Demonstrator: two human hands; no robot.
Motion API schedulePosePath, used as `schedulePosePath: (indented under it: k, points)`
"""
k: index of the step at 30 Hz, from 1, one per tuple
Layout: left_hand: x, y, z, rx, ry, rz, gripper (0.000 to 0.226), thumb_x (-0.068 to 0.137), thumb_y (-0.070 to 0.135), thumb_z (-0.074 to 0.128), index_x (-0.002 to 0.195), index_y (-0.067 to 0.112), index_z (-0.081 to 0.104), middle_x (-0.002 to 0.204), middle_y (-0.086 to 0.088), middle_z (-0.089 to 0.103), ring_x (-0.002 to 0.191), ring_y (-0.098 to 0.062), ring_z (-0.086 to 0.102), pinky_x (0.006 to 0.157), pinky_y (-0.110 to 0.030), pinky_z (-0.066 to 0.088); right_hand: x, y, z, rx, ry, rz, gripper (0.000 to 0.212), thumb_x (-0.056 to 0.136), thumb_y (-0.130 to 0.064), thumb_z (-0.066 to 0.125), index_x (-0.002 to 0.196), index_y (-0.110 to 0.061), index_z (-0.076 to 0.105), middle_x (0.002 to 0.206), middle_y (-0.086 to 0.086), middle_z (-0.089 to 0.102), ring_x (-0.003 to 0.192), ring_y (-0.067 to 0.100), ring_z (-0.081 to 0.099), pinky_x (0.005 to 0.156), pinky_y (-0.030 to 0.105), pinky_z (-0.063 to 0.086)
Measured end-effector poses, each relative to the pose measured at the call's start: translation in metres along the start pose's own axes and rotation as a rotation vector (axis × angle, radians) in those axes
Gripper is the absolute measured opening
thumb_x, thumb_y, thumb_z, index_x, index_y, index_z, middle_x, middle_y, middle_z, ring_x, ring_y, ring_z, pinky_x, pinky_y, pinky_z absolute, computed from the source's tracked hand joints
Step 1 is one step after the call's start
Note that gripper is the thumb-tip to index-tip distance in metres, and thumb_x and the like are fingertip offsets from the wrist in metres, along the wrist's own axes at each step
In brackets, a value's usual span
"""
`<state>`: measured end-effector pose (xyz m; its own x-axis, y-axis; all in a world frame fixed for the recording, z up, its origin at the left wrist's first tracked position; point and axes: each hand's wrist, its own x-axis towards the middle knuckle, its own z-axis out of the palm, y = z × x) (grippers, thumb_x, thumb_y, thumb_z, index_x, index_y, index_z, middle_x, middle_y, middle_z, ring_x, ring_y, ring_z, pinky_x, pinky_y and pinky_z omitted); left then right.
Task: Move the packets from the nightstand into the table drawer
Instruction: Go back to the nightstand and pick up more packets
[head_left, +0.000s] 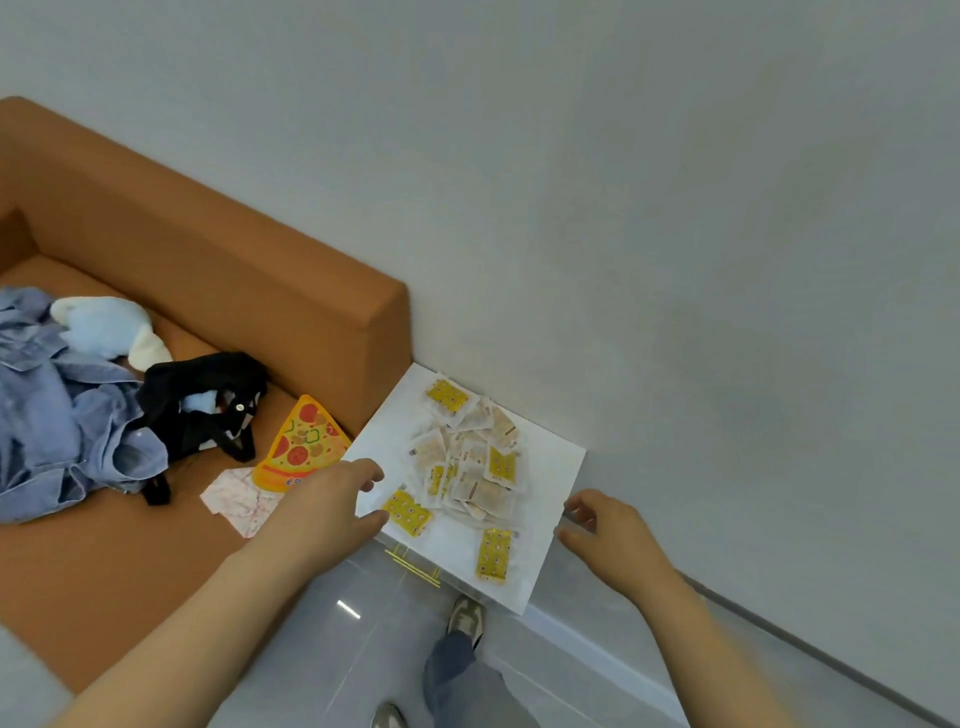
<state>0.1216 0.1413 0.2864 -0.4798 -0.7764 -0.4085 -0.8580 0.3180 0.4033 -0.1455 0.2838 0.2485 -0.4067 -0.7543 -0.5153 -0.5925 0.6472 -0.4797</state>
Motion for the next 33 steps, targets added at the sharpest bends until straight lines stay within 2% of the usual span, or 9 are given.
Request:
schedulePosePath:
  k: [8, 12, 14, 18, 25, 29, 31, 33]
  points:
    - [0.107, -0.017, 0.034, -0.031, -0.130, -0.131, 0.042, 0.085, 0.030, 0.066, 0.122, 0.017, 0.054, 0.115, 0.000, 0.062, 0.101, -0.019, 0.059, 0.086, -0.036, 0.050, 0.110, 0.021, 0.016, 0.083, -0.110, 0.148, 0.039, 0.087, -0.034, 0.065, 0.121, -0.017, 0.057, 0.111, 0.002, 0.061, 0.095, 0.015, 0.058, 0.079, 0.024, 0.043]
    - [0.153, -0.035, 0.061, -0.066, -0.185, -0.206, 0.041, 0.084, 0.030, 0.067, 0.120, 0.015, 0.054, 0.115, -0.003, 0.062, 0.101, -0.020, 0.059, 0.083, -0.031, 0.049, 0.152, 0.025, 0.034, 0.153, -0.162, 0.235, 0.043, 0.088, -0.035, 0.065, 0.123, -0.014, 0.055, 0.116, 0.007, 0.060, 0.091, 0.015, 0.054, 0.077, 0.024, 0.039]
    - [0.175, -0.044, 0.079, -0.071, -0.221, -0.234, 0.041, 0.084, 0.031, 0.067, 0.120, 0.016, 0.054, 0.116, -0.003, 0.062, 0.098, -0.020, 0.058, 0.079, -0.029, 0.047, 0.174, 0.028, 0.045, 0.193, -0.176, 0.271, 0.042, 0.088, -0.035, 0.065, 0.123, -0.014, 0.056, 0.118, 0.008, 0.060, 0.093, 0.017, 0.055, 0.077, 0.024, 0.039]
    - [0.212, -0.064, 0.114, -0.091, -0.296, -0.285, 0.041, 0.084, 0.033, 0.067, 0.118, 0.014, 0.054, 0.115, -0.005, 0.061, 0.088, -0.014, 0.052, 0.073, -0.024, 0.038, 0.214, 0.036, 0.070, 0.238, -0.165, 0.347, 0.044, 0.087, -0.037, 0.065, 0.124, -0.014, 0.056, 0.123, 0.008, 0.059, 0.109, 0.021, 0.057, 0.082, 0.024, 0.038]
    - [0.261, -0.088, 0.166, -0.116, -0.332, -0.383, 0.052, 0.083, 0.039, 0.067, 0.125, 0.013, 0.051, 0.124, -0.006, 0.058, 0.112, -0.021, 0.054, 0.083, -0.026, 0.040, 0.270, 0.052, 0.117, 0.299, -0.165, 0.498, 0.064, 0.086, -0.040, 0.067, 0.136, -0.010, 0.043, 0.133, 0.011, 0.052, 0.110, 0.023, 0.053, 0.082, 0.027, 0.037]
    - [0.275, -0.093, 0.192, -0.102, -0.322, -0.444, 0.062, 0.082, 0.045, 0.066, 0.131, 0.011, 0.046, 0.129, -0.005, 0.055, 0.116, -0.023, 0.053, 0.092, -0.032, 0.043, 0.294, 0.060, 0.142, 0.360, -0.169, 0.582, 0.084, 0.081, -0.044, 0.071, 0.143, -0.004, 0.031, 0.141, 0.012, 0.043, 0.126, 0.028, 0.046, 0.096, 0.035, 0.042]
    - [0.279, -0.093, 0.201, -0.139, -0.299, -0.484, 0.065, 0.082, 0.045, 0.067, 0.132, 0.010, 0.045, 0.129, -0.005, 0.056, 0.115, -0.024, 0.054, 0.092, -0.033, 0.044, 0.303, 0.061, 0.151, 0.400, -0.171, 0.622, 0.087, 0.078, -0.046, 0.073, 0.141, -0.002, 0.032, 0.135, 0.010, 0.045, 0.122, 0.028, 0.048, 0.097, 0.040, 0.046]
    - [0.282, -0.092, 0.207, -0.206, -0.286, -0.532, 0.067, 0.081, 0.044, 0.068, 0.134, 0.009, 0.043, 0.128, -0.006, 0.057, 0.114, -0.025, 0.056, 0.092, -0.034, 0.046, 0.309, 0.060, 0.159, 0.449, -0.161, 0.640, 0.081, 0.073, -0.047, 0.077, 0.132, -0.003, 0.044, 0.122, 0.004, 0.054, 0.112, 0.026, 0.056, 0.094, 0.042, 0.050]
